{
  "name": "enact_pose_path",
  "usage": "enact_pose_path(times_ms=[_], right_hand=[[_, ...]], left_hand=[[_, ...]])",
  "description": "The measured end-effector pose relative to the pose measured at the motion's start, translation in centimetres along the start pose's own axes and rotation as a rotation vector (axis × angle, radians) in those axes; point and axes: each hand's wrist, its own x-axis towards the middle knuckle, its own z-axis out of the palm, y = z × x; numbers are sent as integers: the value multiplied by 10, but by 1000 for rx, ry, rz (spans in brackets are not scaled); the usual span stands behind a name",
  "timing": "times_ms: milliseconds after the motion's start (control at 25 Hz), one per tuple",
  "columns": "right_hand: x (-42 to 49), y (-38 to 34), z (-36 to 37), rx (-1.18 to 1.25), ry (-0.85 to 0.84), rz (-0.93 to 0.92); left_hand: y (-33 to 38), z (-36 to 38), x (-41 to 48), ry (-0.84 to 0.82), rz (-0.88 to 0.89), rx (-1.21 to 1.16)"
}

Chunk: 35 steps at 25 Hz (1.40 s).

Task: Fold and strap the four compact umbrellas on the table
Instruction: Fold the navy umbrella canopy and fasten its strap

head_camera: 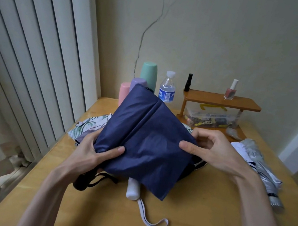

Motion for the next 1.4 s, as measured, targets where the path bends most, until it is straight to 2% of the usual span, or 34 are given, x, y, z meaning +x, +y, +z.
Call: enact_pose_path(times_ms=[120, 280, 440, 640, 760, 880, 1080, 1400], right_hand=[[-3, -1, 0, 45, -61, 33], [0, 9, -7, 77, 135, 49], [4, 13, -4, 156, 201, 35], [16, 9, 11, 247, 452, 60], [23, 4, 29, 305, 415, 159], [29, -2, 51, 307, 338, 156], [34, -6, 68, 408, 614, 40], [31, -13, 65, 470, 784, 1]], left_hand=[[2, -5, -1, 38, -25, -15], [0, -5, 1, 59, -32, 27], [-3, -1, 4, 102, -25, 40], [-8, 1, 8, 249, 8, -41], [-6, -2, 6, 274, -2, -75], [-5, -3, 5, 236, 4, -86], [-6, 4, 7, 199, 24, -40], [2, 15, 5, 208, 59, -36]])
